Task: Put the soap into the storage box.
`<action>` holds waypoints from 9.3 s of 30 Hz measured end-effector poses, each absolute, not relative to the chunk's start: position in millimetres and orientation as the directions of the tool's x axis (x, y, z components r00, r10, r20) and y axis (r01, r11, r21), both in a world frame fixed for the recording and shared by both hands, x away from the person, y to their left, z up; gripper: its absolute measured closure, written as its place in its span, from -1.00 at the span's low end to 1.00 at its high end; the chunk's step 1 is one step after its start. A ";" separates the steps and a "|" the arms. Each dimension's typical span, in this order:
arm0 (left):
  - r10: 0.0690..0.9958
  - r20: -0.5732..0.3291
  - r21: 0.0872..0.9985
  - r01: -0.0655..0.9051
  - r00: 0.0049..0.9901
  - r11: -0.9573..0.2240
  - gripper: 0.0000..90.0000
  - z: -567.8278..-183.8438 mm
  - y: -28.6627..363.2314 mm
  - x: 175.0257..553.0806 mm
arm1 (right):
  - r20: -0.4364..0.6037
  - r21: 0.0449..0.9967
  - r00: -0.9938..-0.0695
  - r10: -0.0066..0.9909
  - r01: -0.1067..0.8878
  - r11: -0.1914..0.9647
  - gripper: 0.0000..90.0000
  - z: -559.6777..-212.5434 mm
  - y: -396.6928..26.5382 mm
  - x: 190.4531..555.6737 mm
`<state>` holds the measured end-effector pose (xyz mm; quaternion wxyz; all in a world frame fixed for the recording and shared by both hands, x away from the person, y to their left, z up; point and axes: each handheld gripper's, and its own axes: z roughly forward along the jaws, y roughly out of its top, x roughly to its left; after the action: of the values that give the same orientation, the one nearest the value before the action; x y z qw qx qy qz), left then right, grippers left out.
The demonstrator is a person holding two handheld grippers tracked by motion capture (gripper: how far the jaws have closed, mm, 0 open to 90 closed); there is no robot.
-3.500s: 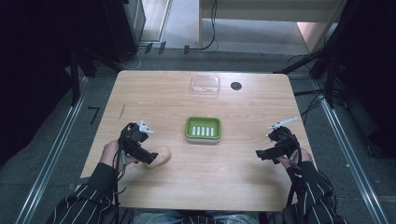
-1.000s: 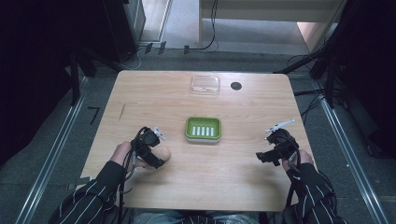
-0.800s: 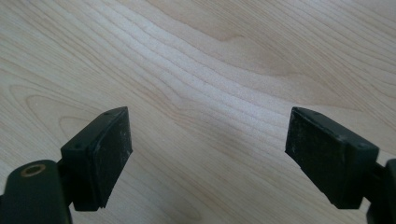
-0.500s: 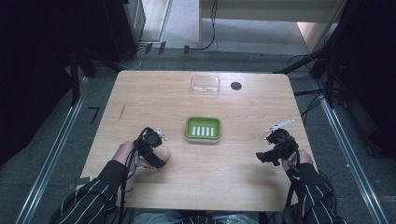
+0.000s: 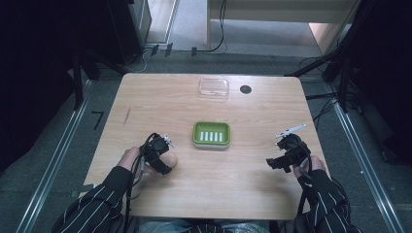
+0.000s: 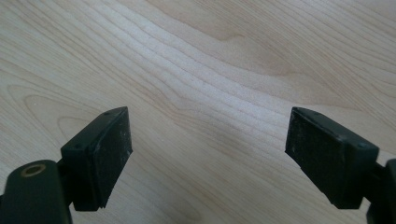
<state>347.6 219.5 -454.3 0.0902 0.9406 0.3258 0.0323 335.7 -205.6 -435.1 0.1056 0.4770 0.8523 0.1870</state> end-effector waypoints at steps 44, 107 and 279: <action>0.604 0.037 0.283 0.571 0.796 -0.770 -0.25 -435.6 218.7 339.3 | -0.004 0.418 -0.530 0.848 0.769 0.483 -0.66 -435.1 -205.0 336.1; 0.570 0.043 0.427 0.501 0.820 -0.753 -0.25 -400.2 182.0 386.2 | -0.005 0.400 -0.533 0.846 0.775 0.490 -0.66 -437.6 -202.0 338.6; 0.479 0.076 0.465 0.394 0.874 -0.793 -0.26 -453.9 97.3 440.9 | -0.011 0.388 -0.536 0.844 0.776 0.497 -0.66 -438.3 -201.6 338.6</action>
<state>440.9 97.3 -453.9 0.2232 0.9420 0.2319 0.0950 338.6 -201.6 -438.3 0.1002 0.4712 0.8595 0.1709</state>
